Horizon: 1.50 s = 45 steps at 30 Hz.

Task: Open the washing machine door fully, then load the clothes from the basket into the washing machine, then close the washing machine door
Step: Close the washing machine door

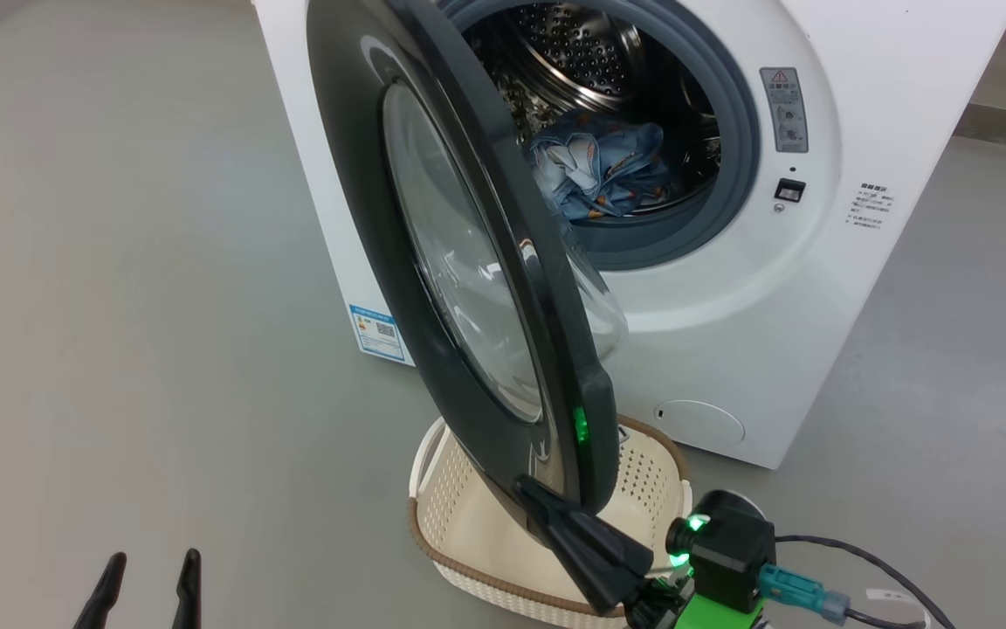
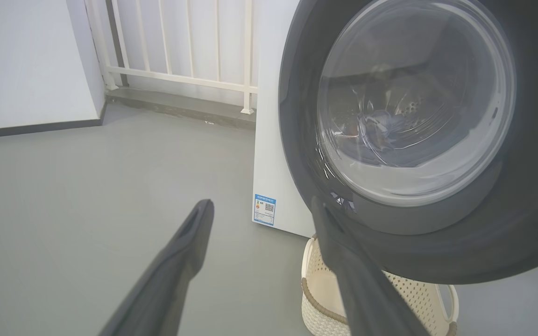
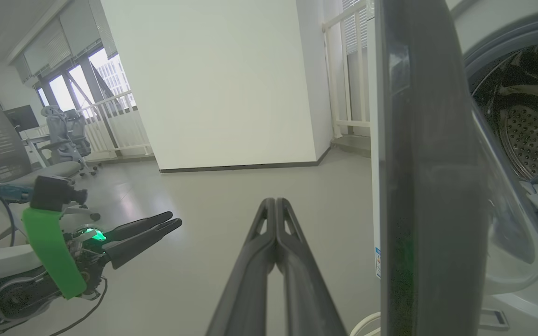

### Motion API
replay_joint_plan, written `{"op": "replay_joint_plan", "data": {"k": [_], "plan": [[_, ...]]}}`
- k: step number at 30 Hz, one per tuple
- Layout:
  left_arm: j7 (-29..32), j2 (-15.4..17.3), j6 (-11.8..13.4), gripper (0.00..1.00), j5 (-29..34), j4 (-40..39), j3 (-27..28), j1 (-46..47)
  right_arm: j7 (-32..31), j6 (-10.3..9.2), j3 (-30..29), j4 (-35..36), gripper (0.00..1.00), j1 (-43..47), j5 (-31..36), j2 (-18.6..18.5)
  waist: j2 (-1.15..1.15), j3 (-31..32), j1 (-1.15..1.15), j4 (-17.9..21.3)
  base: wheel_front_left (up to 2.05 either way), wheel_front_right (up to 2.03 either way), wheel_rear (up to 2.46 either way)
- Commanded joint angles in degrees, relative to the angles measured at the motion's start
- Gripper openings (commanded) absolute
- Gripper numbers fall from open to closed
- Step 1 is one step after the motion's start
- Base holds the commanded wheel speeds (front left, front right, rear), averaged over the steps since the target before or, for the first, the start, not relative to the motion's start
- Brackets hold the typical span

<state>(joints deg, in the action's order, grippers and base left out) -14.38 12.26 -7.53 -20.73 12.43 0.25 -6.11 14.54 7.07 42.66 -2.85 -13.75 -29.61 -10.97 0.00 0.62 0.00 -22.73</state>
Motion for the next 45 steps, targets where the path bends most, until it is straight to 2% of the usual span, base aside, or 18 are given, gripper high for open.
{"op": "replay_joint_plan", "data": {"k": [1, 11, 19, 32, 45], "plan": [[-0.6, 0.7, 0.0, 1.00, 0.7, -1.8, 2.2, 1.3, 0.5, 0.42, 0.9, 0.7, 0.00, 0.4, -1.2, 0.5, 0.00, -0.1, 0.00, -0.1, 0.00, 0.00, 0.00], [-0.6, 0.2, 0.0, 1.00, 0.7, -1.9, 2.4, 1.5, 0.5, 0.42, 1.1, -5.0, 0.00, 0.1, -2.2, 1.1, 0.00, -0.5, 0.00, -0.3, 0.00, 0.00, 0.00], [-0.6, 0.1, 0.0, 1.00, 0.7, -2.0, 2.4, 1.8, 0.5, 0.42, -1.2, -8.0, 0.00, -1.5, -1.9, 3.1, 0.00, -0.7, 0.00, -0.5, 0.00, 0.00, 0.00], [-0.6, -0.1, 0.0, 1.00, 0.5, -2.4, 2.5, 2.0, 0.5, 0.42, -5.3, -10.1, 0.00, -2.1, -0.4, 4.7, 0.00, -1.2, 0.00, -0.5, 0.00, 0.00, 0.00], [-0.6, -0.3, 0.0, 1.00, 0.7, -3.2, 1.6, 2.4, 0.5, 0.42, -9.7, -10.7, 0.00, -2.7, 0.7, 4.8, 0.00, -1.9, 0.00, 0.2, 0.00, 0.00, 0.00]]}}
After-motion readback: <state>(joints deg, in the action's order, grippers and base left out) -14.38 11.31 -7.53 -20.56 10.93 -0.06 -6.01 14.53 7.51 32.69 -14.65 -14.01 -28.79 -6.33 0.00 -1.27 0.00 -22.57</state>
